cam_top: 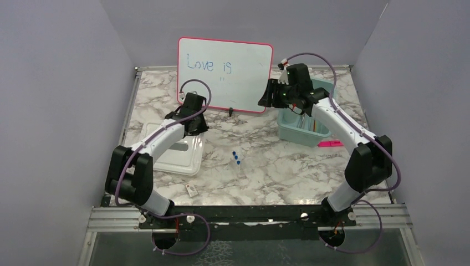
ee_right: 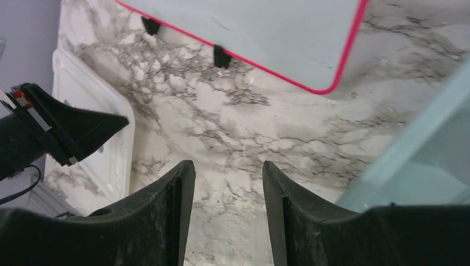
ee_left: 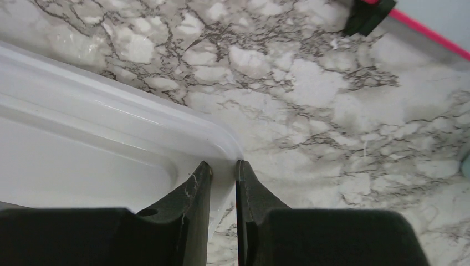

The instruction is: Organize the chemistry lab equipment

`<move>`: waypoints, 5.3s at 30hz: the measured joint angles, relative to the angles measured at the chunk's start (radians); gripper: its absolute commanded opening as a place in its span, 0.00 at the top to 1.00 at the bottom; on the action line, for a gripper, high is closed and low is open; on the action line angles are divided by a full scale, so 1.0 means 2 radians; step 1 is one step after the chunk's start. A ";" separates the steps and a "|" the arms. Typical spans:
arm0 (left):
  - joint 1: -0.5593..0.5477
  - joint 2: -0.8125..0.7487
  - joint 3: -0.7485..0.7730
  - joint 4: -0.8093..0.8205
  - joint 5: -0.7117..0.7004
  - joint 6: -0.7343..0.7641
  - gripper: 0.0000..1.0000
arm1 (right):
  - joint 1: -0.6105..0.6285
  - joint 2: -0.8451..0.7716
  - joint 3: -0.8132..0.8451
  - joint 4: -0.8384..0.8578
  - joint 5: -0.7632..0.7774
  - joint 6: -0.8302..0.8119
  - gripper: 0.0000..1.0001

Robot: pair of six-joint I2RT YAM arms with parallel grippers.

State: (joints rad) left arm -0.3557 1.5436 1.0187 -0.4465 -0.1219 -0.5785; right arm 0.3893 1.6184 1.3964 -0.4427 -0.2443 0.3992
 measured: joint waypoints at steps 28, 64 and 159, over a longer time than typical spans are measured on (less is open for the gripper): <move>0.000 -0.199 -0.132 0.107 0.069 0.024 0.98 | 0.164 0.339 0.298 0.023 -0.163 0.137 0.32; -0.001 -0.339 -0.071 0.080 0.067 0.051 0.25 | 0.192 0.276 0.253 0.120 -0.231 0.139 0.99; -0.159 0.224 0.305 0.106 0.316 0.008 0.33 | -0.247 -0.276 -0.255 -0.034 0.216 0.211 0.37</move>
State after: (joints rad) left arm -0.6727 1.9923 1.6291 -0.2348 0.5098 -0.5625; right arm -0.1051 1.0668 0.8856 -0.5106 0.1871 0.8204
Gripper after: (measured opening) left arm 0.675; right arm 0.612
